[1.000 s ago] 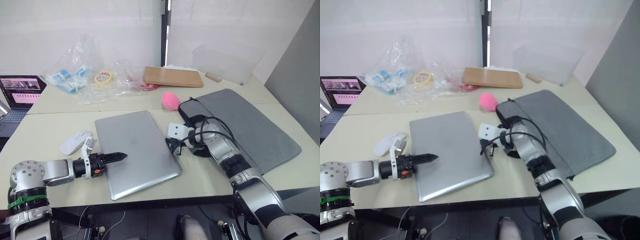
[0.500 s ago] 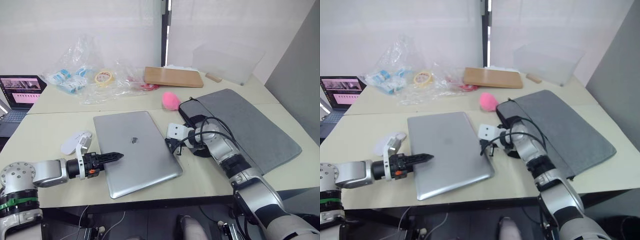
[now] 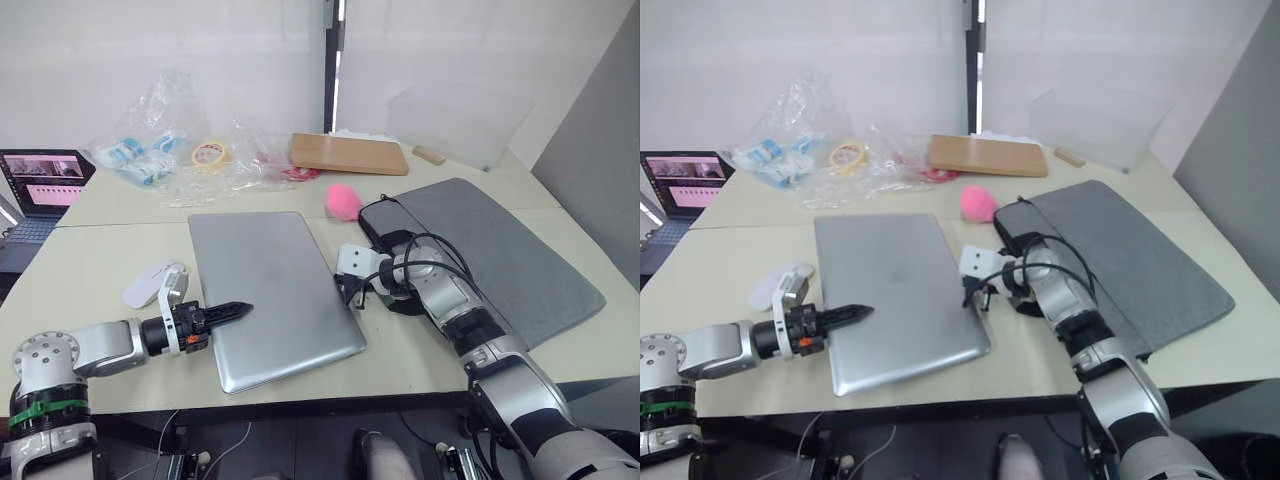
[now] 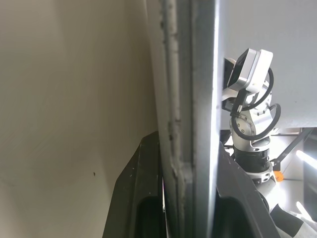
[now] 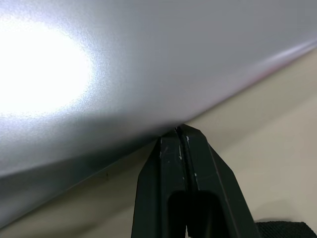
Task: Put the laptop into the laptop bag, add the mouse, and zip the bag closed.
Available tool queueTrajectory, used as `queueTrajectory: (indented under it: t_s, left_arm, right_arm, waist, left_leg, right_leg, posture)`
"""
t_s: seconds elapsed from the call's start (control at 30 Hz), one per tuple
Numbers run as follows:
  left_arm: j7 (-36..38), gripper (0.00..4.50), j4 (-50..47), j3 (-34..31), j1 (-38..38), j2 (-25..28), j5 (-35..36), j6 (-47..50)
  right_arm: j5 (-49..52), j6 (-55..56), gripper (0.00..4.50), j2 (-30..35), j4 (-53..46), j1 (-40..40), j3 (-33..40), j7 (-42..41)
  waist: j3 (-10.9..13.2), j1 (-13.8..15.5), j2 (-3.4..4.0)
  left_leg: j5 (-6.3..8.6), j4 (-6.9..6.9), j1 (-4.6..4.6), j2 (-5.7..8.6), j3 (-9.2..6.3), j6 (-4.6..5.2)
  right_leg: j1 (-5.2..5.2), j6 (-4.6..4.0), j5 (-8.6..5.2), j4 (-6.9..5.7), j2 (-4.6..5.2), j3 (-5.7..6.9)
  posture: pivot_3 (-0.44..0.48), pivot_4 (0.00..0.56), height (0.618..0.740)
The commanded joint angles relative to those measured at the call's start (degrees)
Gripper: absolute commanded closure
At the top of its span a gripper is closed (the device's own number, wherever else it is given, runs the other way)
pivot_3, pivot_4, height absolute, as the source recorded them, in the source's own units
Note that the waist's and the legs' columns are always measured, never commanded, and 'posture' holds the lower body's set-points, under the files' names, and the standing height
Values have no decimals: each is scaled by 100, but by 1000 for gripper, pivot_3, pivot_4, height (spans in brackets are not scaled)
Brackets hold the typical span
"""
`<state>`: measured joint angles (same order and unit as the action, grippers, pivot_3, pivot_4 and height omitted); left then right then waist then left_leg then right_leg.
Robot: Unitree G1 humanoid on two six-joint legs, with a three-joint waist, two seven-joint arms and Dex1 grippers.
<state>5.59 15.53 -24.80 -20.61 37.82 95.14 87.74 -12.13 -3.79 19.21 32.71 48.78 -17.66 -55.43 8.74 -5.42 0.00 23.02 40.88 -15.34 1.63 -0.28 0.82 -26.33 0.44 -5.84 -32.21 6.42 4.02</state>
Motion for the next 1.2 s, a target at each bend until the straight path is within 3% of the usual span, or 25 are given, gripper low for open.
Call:
queueTrajectory:
  t_s: [0.03, 0.23, 0.33, 0.43, 0.53, 0.63, 0.73, 0.9, 1.2]
  left_arm:
    - [-34, 4156, -188, 175, -79, 369, 617, -13]
    - [-8, 4156, -261, 557, -27, 822, 1091, -201]
    - [170, 4156, -798, 574, 131, 822, 1287, -469]
    - [175, 4156, -1383, 310, 300, 595, 1166, -1081]
    - [257, 4156, -1491, 544, 413, 751, 1136, -1046]
    - [100, 4156, -1074, 740, 404, 747, 1643, -1158]
    - [-7, 4156, -609, 1142, 227, 909, 1786, -887]
    - [342, 4156, 89, 1273, -227, 847, 1786, -460]
    - [523, 4156, 258, 1410, -505, 845, 1786, -241]
  right_arm:
    - [563, -375, 3967, 35, -731, 71, 529, 58]
    - [1182, -1322, 1966, 609, -1946, -277, 1120, -89]
    - [1674, -1772, 845, 1104, -2583, -583, 1611, -248]
    - [2095, -2046, 30, 1692, -2882, -854, 2051, -506]
    - [2333, -1934, 30, 2394, -2746, -1075, 2420, -838]
    - [2457, -1678, 30, 3388, -2285, -1375, 2767, -1456]
    - [2490, -1370, 30, 3985, -1813, -1619, 3009, -1637]
    - [2482, -840, 30, 4460, -1066, -1827, 3369, -1514]
    - [2561, -536, 30, 4680, -538, -1995, 3464, -1549]
  waist:
    - [1, -6, 0]
    - [2, 38, 1]
    - [7, 113, 4]
    - [13, 188, 9]
    - [19, 260, 6]
    - [26, 325, 17]
    - [35, 349, 4]
    - [42, 337, -9]
    - [46, 328, -14]
  left_leg:
    - [0, -1, -3, 0, 1, 0]
    - [1, -8, -11, 0, -8, -1]
    - [1, -12, -16, 1, -6, -2]
    - [1, -11, -24, 0, 9, -2]
    - [1, -7, -33, 1, 33, -2]
    - [1, -9, -39, -1, 46, -2]
    - [1, -7, -49, 2, 48, 0]
    - [0, -5, -60, 2, 57, 2]
    - [0, -2, -61, -2, 50, 1]
  right_leg:
    - [-4, 0, 0, 0, 0, -1]
    - [-10, -5, -4, 4, -1, 11]
    - [-11, -5, -5, 9, 0, 17]
    - [-17, -5, -5, 10, 0, 17]
    - [-17, -5, -5, 9, 2, 16]
    - [-15, -6, -7, 8, -2, 15]
    - [-11, -5, -7, 9, 0, 13]
    - [1, -4, -7, 7, 0, 0]
    - [0, -3, -6, 7, 2, -1]
  posture:
    - [0, 150, 740]
    - [0, 150, 740]
    - [0, 150, 740]
    - [0, 150, 740]
    - [0, 150, 740]
    - [0, 150, 740]
    - [0, 150, 740]
    - [0, 150, 740]
    - [0, 150, 740]
